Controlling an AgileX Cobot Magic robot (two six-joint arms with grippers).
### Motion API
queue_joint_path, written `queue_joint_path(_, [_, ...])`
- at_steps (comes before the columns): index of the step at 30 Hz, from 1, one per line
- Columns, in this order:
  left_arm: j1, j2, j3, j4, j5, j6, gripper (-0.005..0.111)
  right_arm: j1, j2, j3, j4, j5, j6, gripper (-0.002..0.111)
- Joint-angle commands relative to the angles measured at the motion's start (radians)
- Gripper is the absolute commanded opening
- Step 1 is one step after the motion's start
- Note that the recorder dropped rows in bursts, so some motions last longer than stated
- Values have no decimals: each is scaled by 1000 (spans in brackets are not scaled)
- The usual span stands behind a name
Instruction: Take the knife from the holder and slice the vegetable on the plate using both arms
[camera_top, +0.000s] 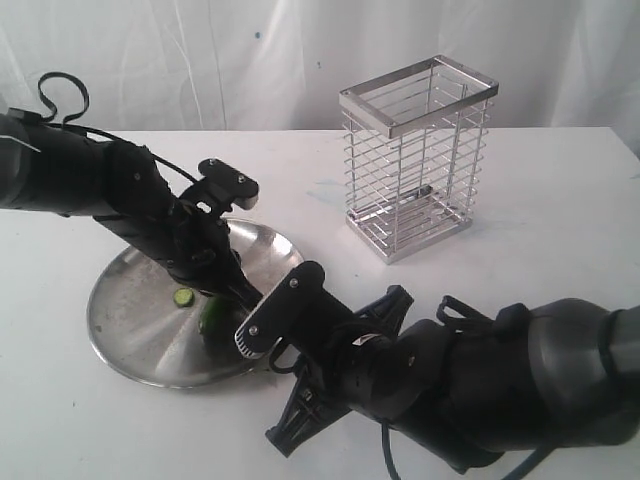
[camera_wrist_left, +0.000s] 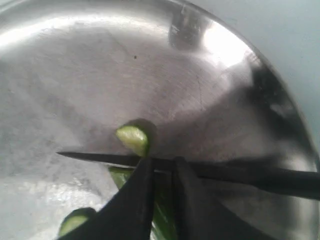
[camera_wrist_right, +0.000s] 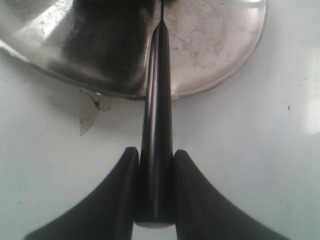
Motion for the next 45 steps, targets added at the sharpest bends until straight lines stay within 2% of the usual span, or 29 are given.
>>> queue_joint_path(1, [3, -103, -18, 39, 51, 0, 20, -1, -11, -3, -14, 23, -12, 0])
queue_joint_path(6, [24, -118, 1, 51, 133, 2, 21, -1, -11, -3, -7, 28, -12, 0])
queue_joint_path(12, [24, -118, 95, 54, 74, 2, 36, -1, -11, -3, -8, 8, -12, 0])
queue_joint_path(17, [24, -119, 103, 54, 82, -4, 37, -1, -21, -3, 3, -61, -10, 0])
queue_joint_path(37, [24, -113, 107, 34, 106, -27, 37, -1, -21, -3, 37, 8, -5, 0])
queue_joint_path(45, [22, -63, 162, -25, -5, -27, 37, -1, -21, -3, 37, 23, 0, 0])
